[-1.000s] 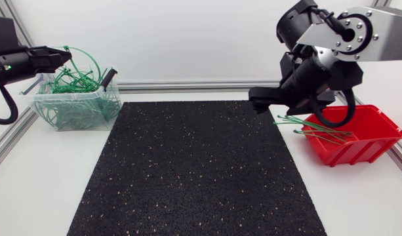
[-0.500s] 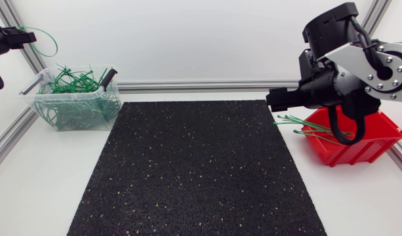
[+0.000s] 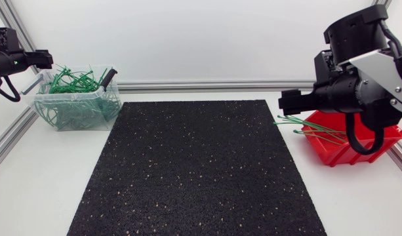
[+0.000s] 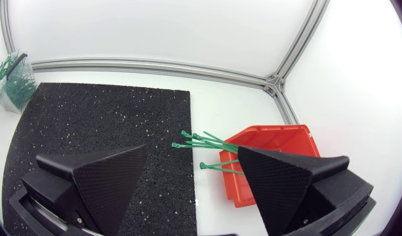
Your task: Take a green cable tie from the red box, thread the tail through the head to close it, then place it in the transparent bin on the left.
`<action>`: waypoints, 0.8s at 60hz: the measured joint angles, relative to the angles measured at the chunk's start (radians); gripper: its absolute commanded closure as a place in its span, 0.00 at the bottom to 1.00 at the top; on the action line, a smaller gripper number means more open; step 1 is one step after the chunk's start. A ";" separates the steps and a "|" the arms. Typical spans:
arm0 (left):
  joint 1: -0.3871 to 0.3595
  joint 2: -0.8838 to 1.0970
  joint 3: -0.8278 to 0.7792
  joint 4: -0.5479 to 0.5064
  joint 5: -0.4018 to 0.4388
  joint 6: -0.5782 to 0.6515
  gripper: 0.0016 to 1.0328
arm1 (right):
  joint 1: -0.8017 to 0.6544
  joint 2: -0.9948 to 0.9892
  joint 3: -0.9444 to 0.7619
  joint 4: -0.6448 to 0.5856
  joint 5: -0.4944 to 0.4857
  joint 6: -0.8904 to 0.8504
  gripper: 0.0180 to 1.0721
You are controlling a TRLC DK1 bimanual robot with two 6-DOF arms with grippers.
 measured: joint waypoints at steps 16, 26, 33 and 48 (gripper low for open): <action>-0.058 -0.277 -0.211 0.008 -0.004 0.000 0.03 | -0.141 -0.102 -0.080 0.114 -0.064 -0.034 0.05; -0.074 -0.401 -0.338 0.023 -0.007 0.000 0.03 | -0.206 -0.212 -0.171 0.175 -0.107 -0.034 0.05; -0.090 -0.500 -0.455 0.050 -0.007 -0.001 0.03 | -0.216 -0.315 -0.256 0.215 -0.111 -0.034 0.05; -0.097 -0.699 -0.656 0.099 -0.007 -0.028 0.03 | -0.282 -0.490 -0.384 0.273 -0.121 -0.053 0.05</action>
